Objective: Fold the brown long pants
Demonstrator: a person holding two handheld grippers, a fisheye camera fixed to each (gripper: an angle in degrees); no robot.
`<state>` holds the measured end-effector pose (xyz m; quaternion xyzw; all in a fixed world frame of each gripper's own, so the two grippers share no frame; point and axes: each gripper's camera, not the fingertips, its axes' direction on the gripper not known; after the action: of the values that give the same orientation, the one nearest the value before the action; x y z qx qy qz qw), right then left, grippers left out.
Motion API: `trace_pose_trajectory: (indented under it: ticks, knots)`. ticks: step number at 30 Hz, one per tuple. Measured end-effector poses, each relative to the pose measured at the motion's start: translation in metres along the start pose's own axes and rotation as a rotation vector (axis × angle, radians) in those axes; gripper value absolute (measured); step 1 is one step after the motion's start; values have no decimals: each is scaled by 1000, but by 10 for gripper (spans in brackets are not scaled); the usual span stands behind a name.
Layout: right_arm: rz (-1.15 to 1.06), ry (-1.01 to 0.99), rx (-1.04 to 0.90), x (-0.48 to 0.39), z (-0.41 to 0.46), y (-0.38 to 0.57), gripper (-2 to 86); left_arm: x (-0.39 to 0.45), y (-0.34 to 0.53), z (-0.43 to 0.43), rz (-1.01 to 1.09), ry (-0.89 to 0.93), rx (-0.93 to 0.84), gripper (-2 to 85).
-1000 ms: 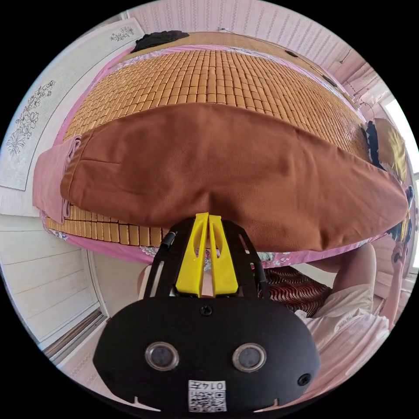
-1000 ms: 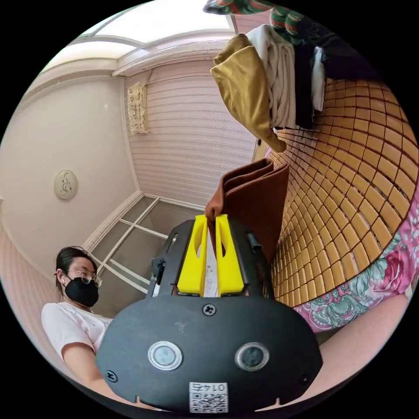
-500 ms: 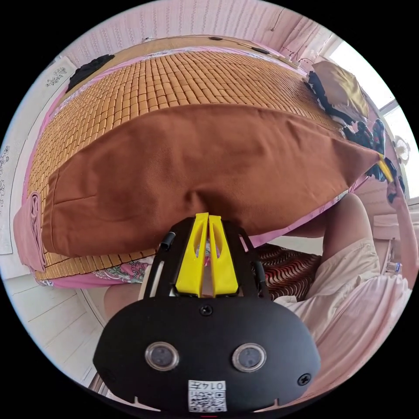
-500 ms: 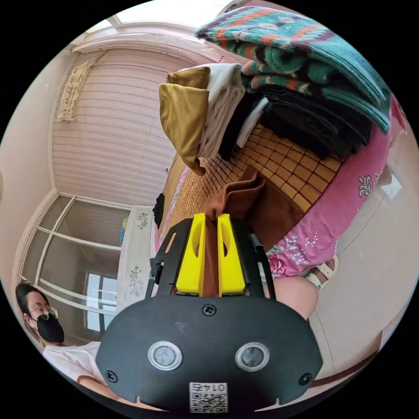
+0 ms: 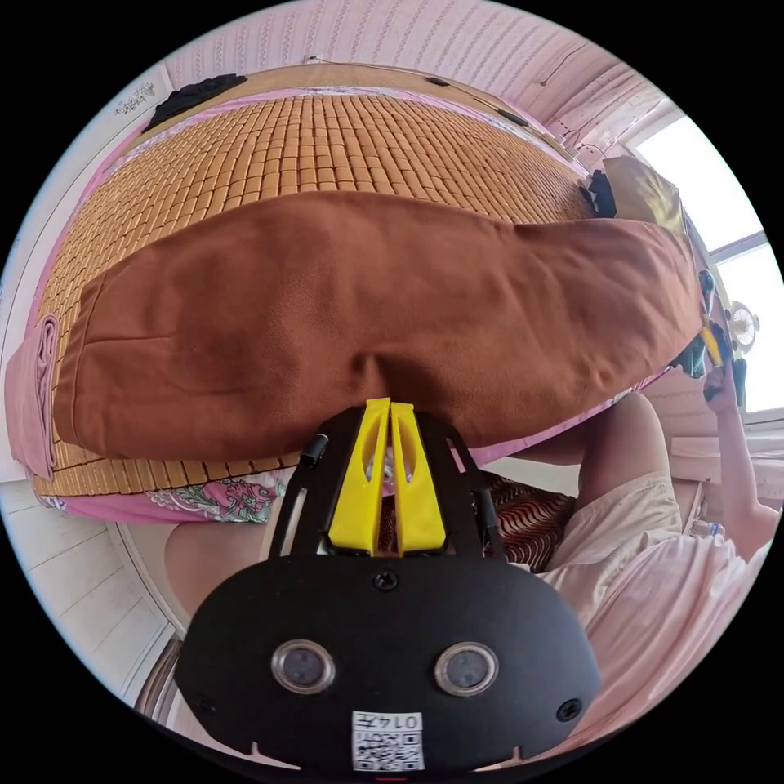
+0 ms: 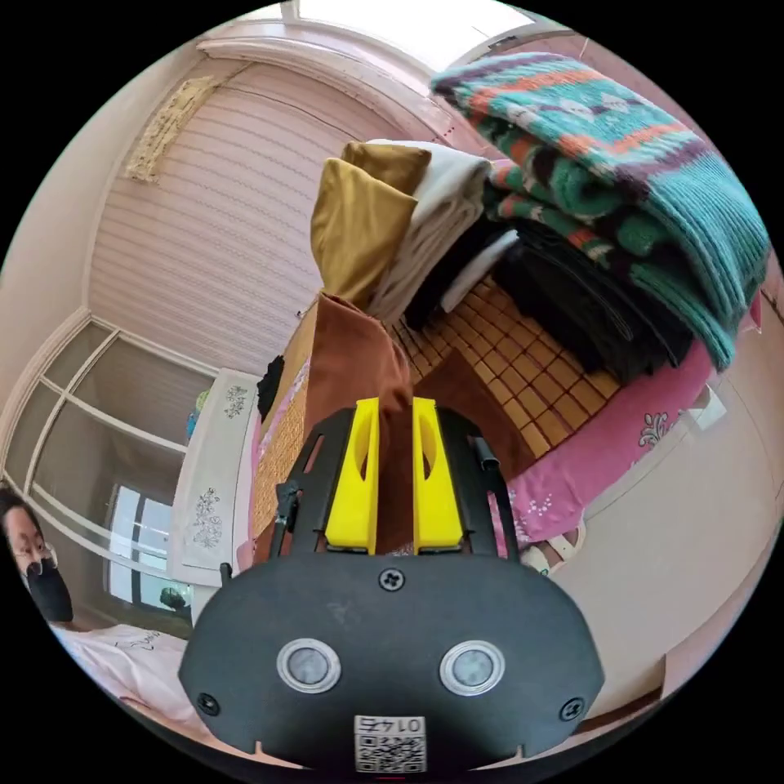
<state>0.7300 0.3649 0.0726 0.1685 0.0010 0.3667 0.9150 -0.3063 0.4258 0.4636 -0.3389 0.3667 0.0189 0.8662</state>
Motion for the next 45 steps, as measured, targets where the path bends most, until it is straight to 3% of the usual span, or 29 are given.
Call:
trace_pose_trajectory:
  ticks: [4, 10, 18, 21, 23, 27, 39, 42, 45]
  knots:
    - [76, 262, -43, 22, 17, 5, 111, 0, -1, 3, 13, -13, -15, -10]
    - [-72, 549, -174, 8, 52, -3, 146, -4, 2, 8, -7, -8, -6, -10]
    - [-113, 601, -228, -4, 66, -3, 85, -10, 3, 14, -21, -6, -10, -10]
    - [41, 394, -178, 20, 40, -2, 51, -12, 4, 16, -17, -1, -12, -10]
    - [185, 85, -68, 47, 13, 6, 38, -13, 4, 17, -3, 1, -21, -10]
    - [178, -184, 23, 50, -8, 16, 29, -13, 5, 19, 30, -14, -28, -10]
    - [-268, -528, 165, -94, -75, -16, 29, 9, 2, 37, 108, 129, -35, -10]
    - [-536, -633, 40, -195, -49, -2, 35, 26, -2, 46, 135, 203, -21, -10]
    - [-756, -673, -203, -291, 23, 57, 48, 23, -2, 45, 71, 307, 20, -10]
